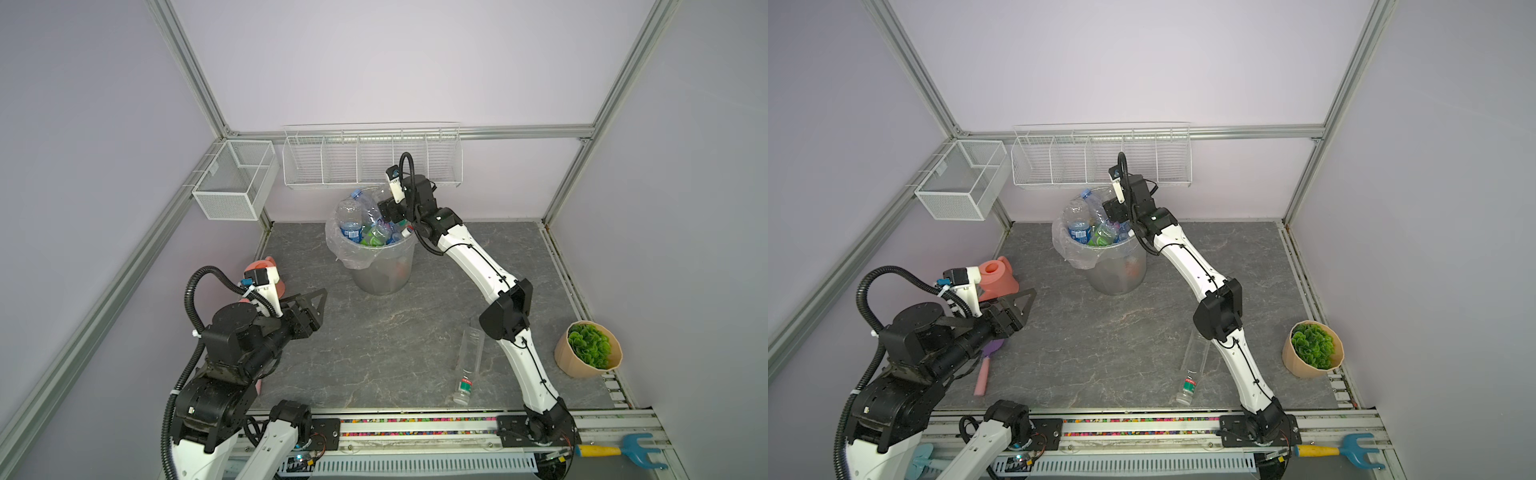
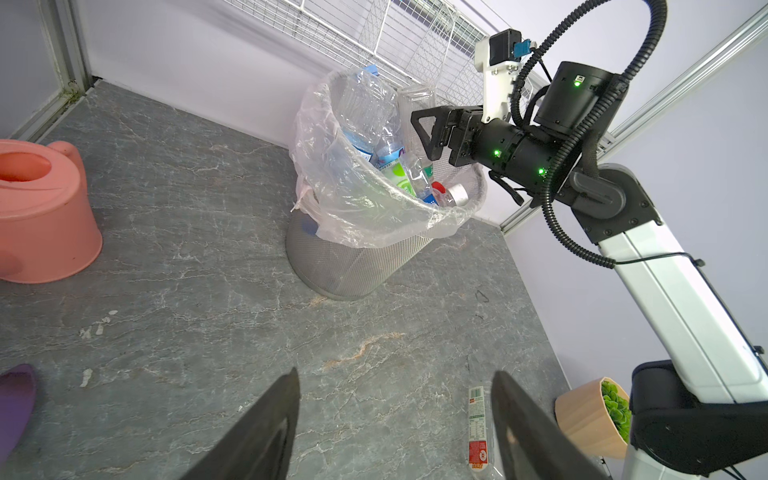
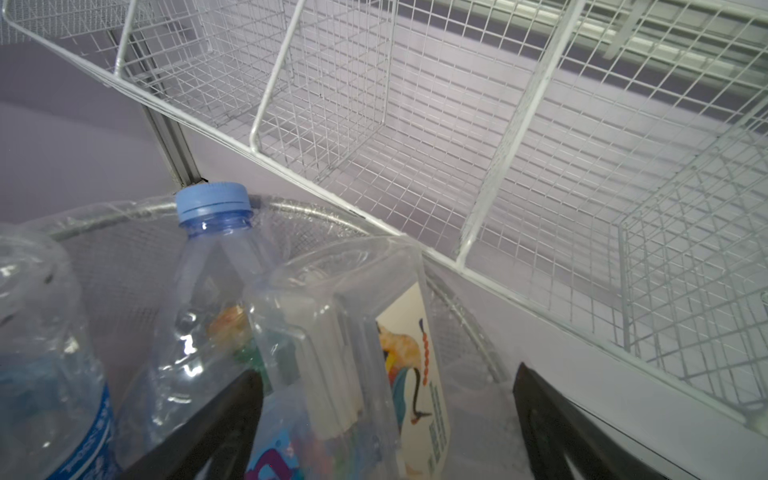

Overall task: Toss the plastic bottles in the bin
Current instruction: 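Lower the bird-label bottle into the bin and open the right gripper, then draw the right gripper back while the left gripper reaches toward the clear bottle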

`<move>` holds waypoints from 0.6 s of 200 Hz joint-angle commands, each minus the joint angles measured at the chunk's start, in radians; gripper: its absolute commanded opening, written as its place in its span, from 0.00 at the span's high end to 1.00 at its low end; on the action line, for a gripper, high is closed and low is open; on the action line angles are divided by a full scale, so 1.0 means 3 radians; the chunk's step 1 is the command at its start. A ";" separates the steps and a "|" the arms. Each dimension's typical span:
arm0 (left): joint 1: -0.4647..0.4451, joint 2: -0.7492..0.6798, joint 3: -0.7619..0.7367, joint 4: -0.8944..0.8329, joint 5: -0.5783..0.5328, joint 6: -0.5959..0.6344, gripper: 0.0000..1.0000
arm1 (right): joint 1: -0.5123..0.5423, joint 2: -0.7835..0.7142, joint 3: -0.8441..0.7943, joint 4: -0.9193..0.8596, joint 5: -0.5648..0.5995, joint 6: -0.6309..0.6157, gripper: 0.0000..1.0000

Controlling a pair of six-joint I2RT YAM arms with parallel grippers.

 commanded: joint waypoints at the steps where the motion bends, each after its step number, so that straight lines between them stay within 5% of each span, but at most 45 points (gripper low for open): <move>1: -0.0006 0.0032 0.0112 -0.0032 -0.0021 0.0009 0.28 | 0.0092 -0.0582 -0.0132 0.0204 -0.0021 -0.0088 0.02; 71: -0.0004 0.0065 0.0123 -0.0074 0.0281 0.0031 0.24 | 0.0267 -0.1799 -0.1265 0.0426 -0.0197 0.0051 0.07; 120: -0.0040 0.0087 -0.0001 -0.0018 0.0482 -0.0018 0.21 | 0.0266 -0.3150 -0.2783 0.0796 0.0058 0.0457 0.12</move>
